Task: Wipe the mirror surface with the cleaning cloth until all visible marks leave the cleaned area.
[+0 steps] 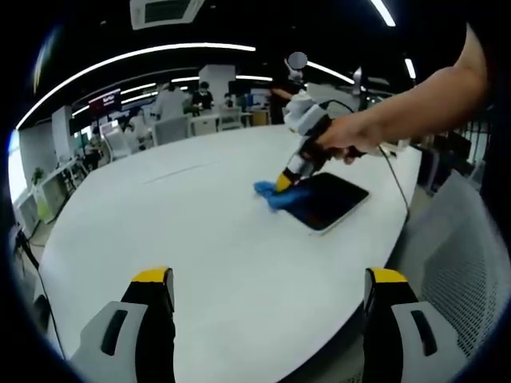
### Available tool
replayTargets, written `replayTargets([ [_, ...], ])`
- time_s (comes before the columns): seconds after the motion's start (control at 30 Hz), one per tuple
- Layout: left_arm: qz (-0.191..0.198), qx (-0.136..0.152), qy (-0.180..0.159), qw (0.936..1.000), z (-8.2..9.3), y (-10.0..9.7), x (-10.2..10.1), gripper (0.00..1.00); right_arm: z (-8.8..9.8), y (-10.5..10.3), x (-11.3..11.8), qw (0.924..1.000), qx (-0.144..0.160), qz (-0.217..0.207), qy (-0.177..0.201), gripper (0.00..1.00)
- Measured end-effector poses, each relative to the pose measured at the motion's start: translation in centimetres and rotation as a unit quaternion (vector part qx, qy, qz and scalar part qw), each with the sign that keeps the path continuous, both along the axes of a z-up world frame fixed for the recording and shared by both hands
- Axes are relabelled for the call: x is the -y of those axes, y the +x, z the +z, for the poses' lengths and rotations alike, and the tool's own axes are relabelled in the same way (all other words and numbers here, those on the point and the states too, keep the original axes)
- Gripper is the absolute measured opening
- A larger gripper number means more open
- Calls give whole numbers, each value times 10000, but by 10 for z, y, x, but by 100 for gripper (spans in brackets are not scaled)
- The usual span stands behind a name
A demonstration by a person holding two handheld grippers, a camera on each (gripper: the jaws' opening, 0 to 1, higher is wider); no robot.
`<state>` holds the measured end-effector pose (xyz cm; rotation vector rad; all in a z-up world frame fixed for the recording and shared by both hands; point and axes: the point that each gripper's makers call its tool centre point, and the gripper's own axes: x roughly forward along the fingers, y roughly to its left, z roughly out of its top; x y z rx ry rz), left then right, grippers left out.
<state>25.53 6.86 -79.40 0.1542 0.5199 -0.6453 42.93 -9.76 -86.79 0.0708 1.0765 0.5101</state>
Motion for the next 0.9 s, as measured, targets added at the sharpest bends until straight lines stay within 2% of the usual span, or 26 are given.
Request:
replayTargets([
  [0.9, 44, 36, -20, 10000, 1, 1, -1, 99, 1, -2, 4, 10000, -4, 13, 15, 0],
])
